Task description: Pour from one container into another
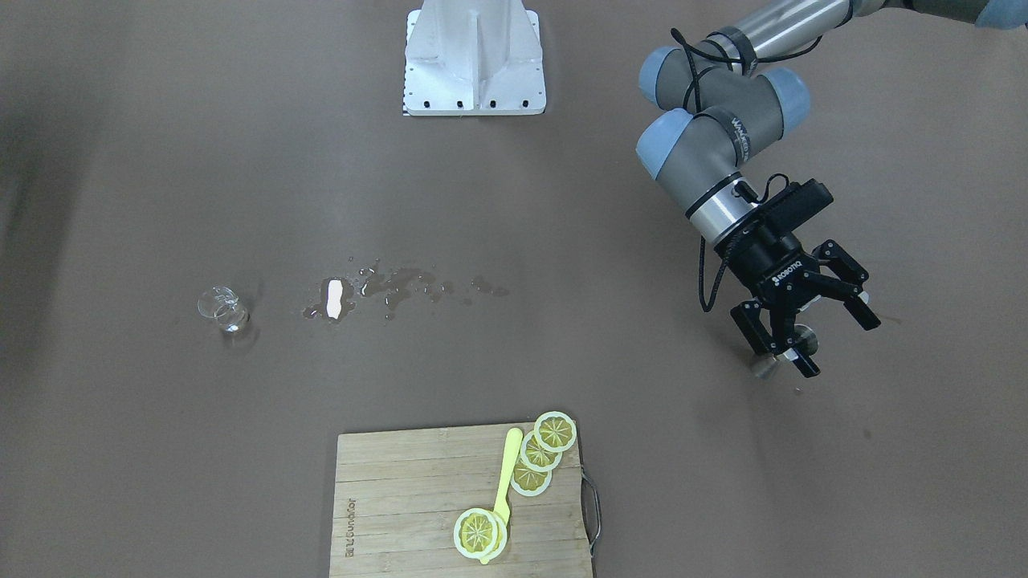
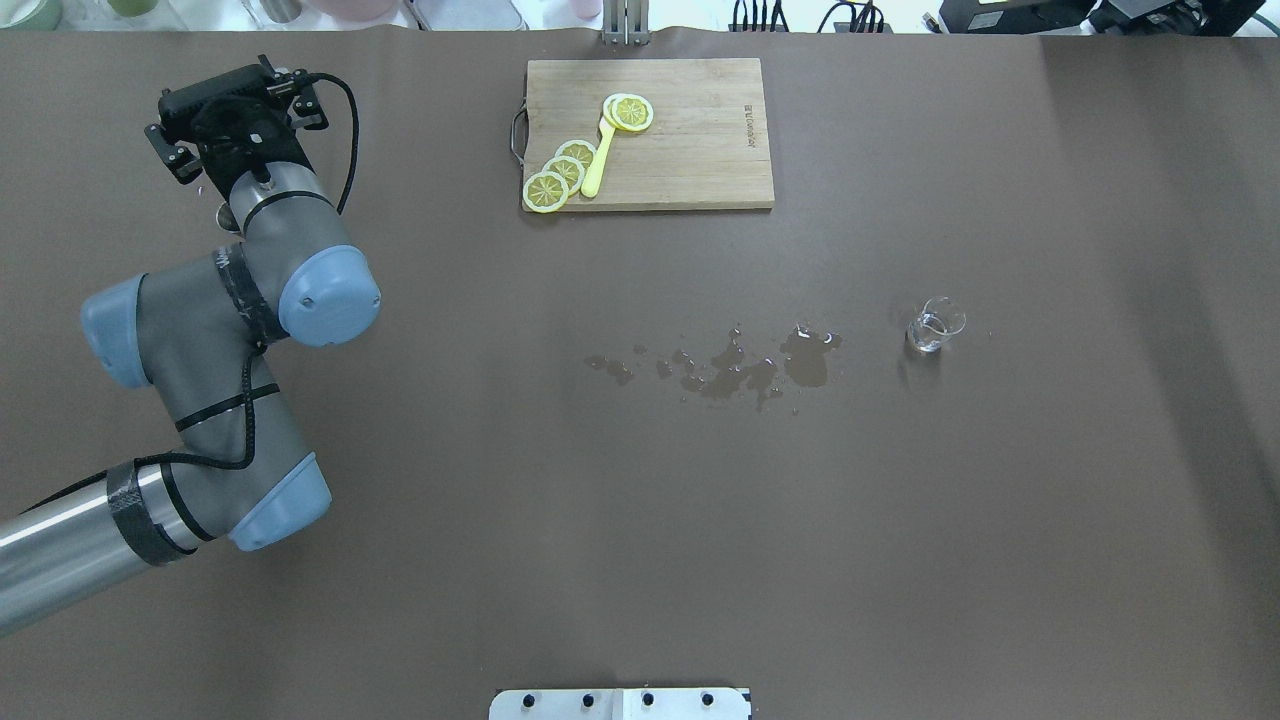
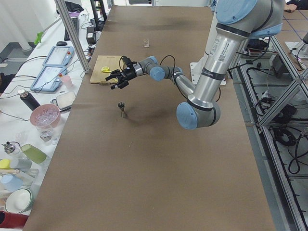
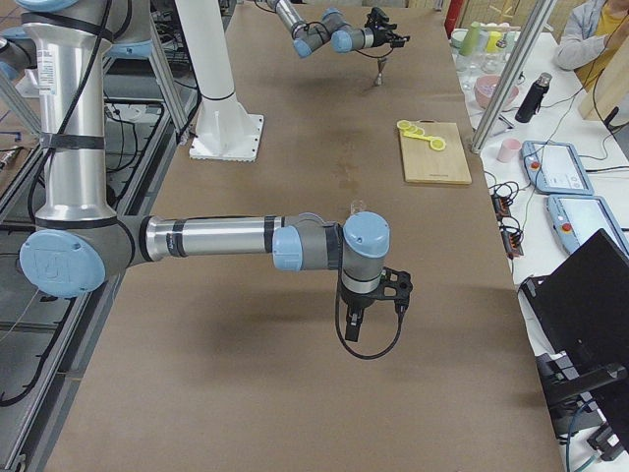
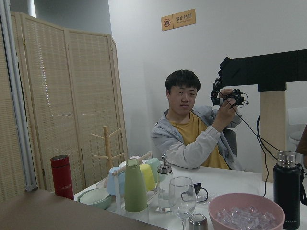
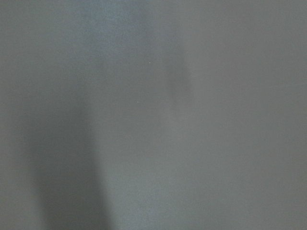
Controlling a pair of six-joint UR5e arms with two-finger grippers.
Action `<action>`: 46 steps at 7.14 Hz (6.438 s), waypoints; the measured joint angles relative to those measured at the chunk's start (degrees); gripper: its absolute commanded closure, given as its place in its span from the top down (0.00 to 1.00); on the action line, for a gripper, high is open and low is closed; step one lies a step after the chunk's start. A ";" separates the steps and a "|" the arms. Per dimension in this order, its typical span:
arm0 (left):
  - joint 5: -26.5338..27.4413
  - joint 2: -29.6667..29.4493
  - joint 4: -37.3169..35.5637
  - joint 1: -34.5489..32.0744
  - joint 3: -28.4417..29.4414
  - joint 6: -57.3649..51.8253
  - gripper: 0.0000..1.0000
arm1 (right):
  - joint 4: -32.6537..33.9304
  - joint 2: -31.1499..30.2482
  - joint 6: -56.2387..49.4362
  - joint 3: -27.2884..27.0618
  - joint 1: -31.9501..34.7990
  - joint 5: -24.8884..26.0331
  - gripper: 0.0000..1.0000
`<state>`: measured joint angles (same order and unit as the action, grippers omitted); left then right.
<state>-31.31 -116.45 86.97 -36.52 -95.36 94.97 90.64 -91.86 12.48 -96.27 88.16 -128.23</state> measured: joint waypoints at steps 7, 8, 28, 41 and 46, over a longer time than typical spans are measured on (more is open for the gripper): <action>-2.38 0.08 15.70 -5.02 2.28 -16.85 0.99 | -0.02 -0.04 0.09 0.41 0.00 -0.03 1.00; -3.19 0.09 18.20 -5.88 2.60 -20.14 0.99 | -0.02 -0.06 0.09 0.37 0.00 -0.01 1.00; -102.56 11.40 5.35 -48.99 2.05 -78.75 0.99 | 0.06 -0.25 0.17 0.66 0.00 -0.01 1.00; -105.15 20.91 1.58 -53.39 9.20 -89.37 0.99 | 0.01 -0.25 0.18 1.37 0.00 0.00 1.00; -105.01 21.51 1.26 -53.25 9.79 -88.76 0.99 | -0.02 -0.25 0.01 1.52 0.00 -0.08 1.00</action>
<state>-136.32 -94.94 88.22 -89.77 -85.58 6.22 90.62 -92.11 12.49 -94.75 88.15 -128.31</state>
